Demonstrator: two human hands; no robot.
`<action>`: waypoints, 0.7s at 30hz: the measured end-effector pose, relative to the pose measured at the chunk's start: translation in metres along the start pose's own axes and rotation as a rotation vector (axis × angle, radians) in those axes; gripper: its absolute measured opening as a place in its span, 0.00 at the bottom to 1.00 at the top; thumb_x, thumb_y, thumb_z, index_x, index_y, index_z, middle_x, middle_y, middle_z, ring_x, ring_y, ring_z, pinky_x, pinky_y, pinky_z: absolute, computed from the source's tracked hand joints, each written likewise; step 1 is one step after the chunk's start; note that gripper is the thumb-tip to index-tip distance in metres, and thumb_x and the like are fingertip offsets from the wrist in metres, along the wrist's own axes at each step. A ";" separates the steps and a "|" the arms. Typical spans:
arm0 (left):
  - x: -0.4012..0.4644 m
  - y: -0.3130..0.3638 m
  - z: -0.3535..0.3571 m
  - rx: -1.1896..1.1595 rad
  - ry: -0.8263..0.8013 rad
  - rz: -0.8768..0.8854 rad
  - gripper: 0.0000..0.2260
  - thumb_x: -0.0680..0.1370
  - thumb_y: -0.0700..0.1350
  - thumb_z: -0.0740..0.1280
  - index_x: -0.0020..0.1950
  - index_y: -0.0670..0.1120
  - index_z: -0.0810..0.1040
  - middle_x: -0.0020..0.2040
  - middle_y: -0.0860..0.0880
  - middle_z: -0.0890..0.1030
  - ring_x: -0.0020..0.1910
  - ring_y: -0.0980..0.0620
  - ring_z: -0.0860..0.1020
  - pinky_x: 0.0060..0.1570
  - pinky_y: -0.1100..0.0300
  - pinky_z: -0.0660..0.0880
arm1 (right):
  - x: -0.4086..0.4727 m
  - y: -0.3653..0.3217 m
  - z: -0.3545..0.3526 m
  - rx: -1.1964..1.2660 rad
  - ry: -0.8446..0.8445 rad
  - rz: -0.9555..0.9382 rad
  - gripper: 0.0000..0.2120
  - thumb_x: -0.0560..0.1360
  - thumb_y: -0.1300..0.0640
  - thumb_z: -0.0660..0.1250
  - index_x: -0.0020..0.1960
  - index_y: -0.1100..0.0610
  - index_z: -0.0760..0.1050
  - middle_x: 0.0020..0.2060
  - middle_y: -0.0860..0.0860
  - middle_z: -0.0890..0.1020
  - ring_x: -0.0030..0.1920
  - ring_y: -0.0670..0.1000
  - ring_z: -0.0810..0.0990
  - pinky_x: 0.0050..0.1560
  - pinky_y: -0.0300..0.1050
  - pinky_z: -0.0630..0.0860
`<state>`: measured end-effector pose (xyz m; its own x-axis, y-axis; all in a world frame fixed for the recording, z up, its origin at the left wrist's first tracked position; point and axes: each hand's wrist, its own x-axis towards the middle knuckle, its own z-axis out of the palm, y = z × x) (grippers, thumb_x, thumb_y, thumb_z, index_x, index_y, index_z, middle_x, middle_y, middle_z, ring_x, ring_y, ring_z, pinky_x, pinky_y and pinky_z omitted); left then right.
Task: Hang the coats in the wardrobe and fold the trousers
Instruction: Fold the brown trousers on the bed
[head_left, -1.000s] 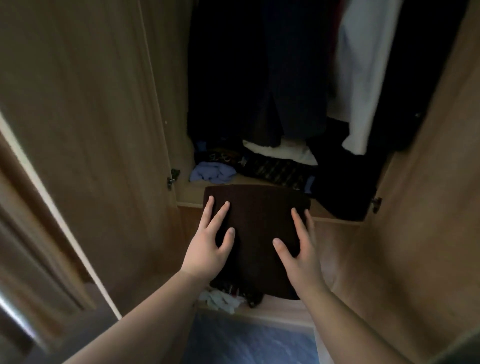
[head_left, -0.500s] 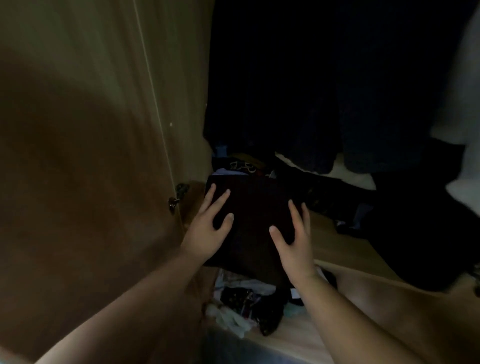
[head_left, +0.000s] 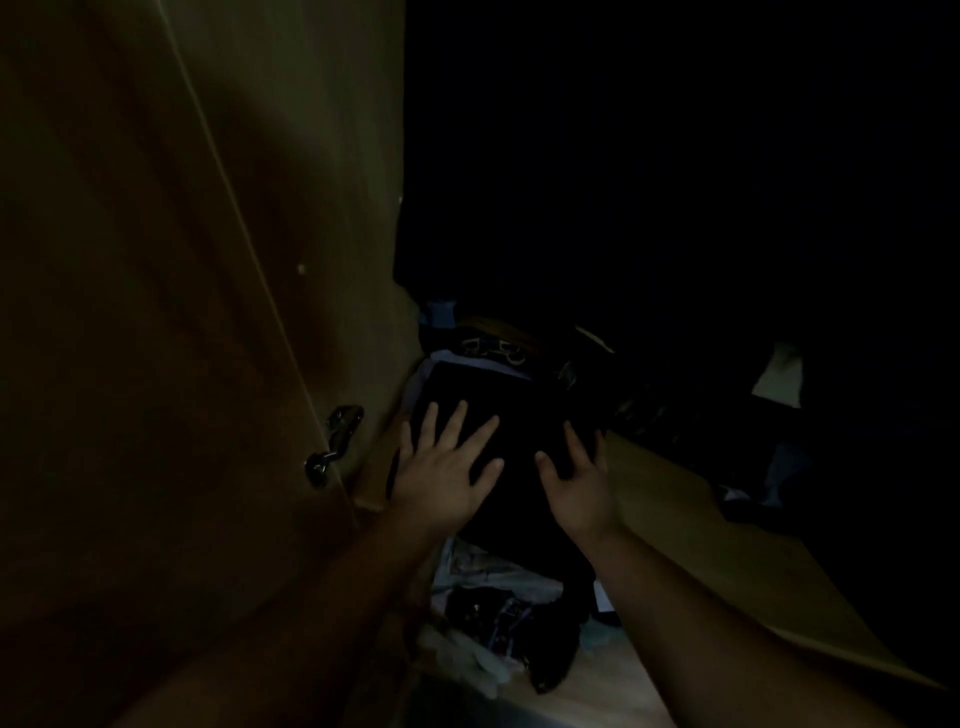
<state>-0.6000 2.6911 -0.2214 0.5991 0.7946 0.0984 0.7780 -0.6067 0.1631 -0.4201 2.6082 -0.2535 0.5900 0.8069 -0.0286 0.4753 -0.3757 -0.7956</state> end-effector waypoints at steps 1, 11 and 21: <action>0.002 -0.001 0.003 0.020 0.026 -0.025 0.27 0.79 0.67 0.46 0.78 0.66 0.49 0.81 0.52 0.50 0.80 0.42 0.44 0.74 0.37 0.37 | 0.003 0.000 0.003 -0.001 0.014 -0.019 0.33 0.79 0.37 0.62 0.80 0.43 0.55 0.81 0.50 0.46 0.78 0.56 0.57 0.73 0.49 0.66; 0.039 -0.025 0.001 0.005 -0.148 -0.078 0.31 0.74 0.75 0.48 0.74 0.73 0.41 0.81 0.55 0.37 0.76 0.31 0.39 0.72 0.31 0.47 | 0.046 -0.025 0.045 -0.205 0.040 -0.072 0.33 0.79 0.40 0.64 0.80 0.46 0.58 0.81 0.57 0.48 0.71 0.66 0.68 0.64 0.55 0.73; 0.081 -0.038 0.002 0.004 -0.182 -0.122 0.31 0.74 0.75 0.49 0.74 0.73 0.42 0.81 0.55 0.41 0.77 0.33 0.42 0.72 0.31 0.46 | 0.084 -0.036 0.050 -0.150 -0.031 -0.042 0.33 0.79 0.40 0.64 0.80 0.46 0.57 0.80 0.58 0.49 0.73 0.66 0.65 0.67 0.52 0.70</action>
<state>-0.5801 2.7785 -0.2211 0.5243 0.8456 -0.1004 0.8475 -0.5066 0.1586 -0.4200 2.7124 -0.2579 0.5481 0.8363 -0.0176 0.5929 -0.4032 -0.6971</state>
